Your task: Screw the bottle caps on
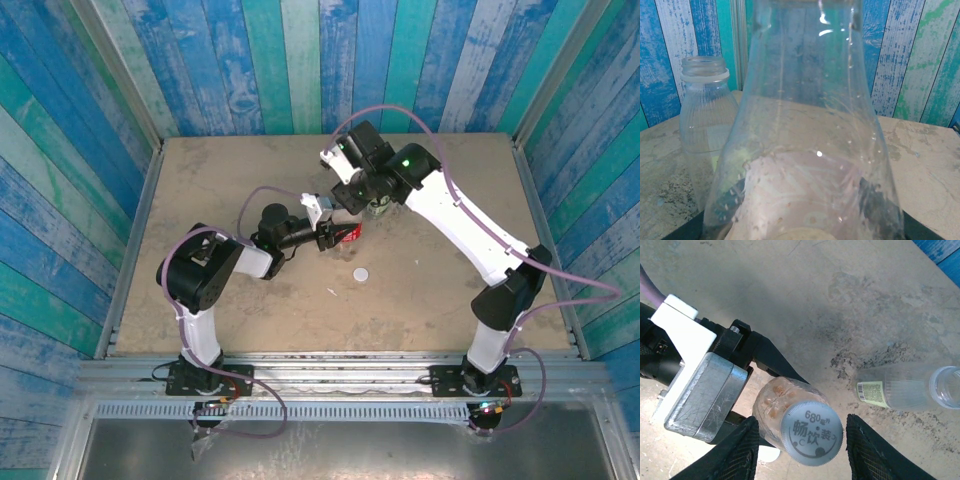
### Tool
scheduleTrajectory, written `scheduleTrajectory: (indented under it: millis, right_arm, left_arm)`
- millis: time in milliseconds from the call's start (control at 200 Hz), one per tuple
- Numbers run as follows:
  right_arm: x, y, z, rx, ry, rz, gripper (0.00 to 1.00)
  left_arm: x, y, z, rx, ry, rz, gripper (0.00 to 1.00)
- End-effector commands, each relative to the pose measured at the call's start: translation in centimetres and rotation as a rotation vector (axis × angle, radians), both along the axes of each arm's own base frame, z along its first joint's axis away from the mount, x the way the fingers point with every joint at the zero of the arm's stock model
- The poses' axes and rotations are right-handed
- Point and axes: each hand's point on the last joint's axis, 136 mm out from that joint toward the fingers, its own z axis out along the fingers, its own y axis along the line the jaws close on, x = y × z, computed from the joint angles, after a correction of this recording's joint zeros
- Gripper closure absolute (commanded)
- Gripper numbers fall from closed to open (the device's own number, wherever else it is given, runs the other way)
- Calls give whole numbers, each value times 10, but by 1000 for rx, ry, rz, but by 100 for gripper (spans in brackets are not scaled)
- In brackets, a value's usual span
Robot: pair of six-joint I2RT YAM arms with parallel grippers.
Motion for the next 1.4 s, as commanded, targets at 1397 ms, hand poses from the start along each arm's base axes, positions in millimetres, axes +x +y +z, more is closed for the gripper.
scheduleTrajectory:
  millis: [1397]
  right_arm:
    - [-7, 1, 13, 28, -14, 62, 72]
  left_arm:
    - [-20, -1, -63, 96, 210, -64, 51]
